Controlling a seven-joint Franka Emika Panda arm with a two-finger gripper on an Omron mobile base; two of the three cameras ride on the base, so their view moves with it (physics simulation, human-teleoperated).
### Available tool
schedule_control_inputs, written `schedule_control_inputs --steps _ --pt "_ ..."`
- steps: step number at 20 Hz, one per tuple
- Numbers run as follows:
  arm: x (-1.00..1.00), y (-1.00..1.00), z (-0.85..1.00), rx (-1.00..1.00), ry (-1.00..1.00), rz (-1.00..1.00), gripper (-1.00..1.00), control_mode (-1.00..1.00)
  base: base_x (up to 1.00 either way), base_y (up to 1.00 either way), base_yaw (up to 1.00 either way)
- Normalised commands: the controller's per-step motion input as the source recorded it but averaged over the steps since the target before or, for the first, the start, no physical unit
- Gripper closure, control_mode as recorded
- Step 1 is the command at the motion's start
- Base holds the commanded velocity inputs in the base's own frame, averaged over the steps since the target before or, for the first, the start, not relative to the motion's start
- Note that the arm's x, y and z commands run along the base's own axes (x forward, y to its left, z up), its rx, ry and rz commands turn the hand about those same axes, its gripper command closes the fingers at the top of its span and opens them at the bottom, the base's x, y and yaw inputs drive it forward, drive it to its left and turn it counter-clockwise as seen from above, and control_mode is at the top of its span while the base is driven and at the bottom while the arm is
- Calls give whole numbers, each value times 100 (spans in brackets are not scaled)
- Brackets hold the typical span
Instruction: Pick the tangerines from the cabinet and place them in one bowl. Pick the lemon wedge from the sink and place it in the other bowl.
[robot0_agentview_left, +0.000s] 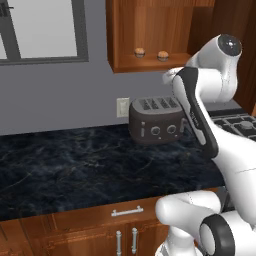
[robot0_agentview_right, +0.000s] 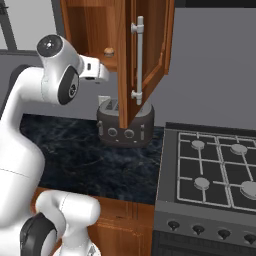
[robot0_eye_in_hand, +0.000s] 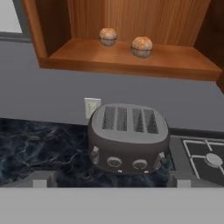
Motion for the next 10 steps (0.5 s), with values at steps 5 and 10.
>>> schedule_control_inputs --steps 5,10 --pt "22 -8 46 0 -1 0 -100 -100 0 0 0" --pt "35 -7 14 0 0 0 -100 -100 0 0 0"
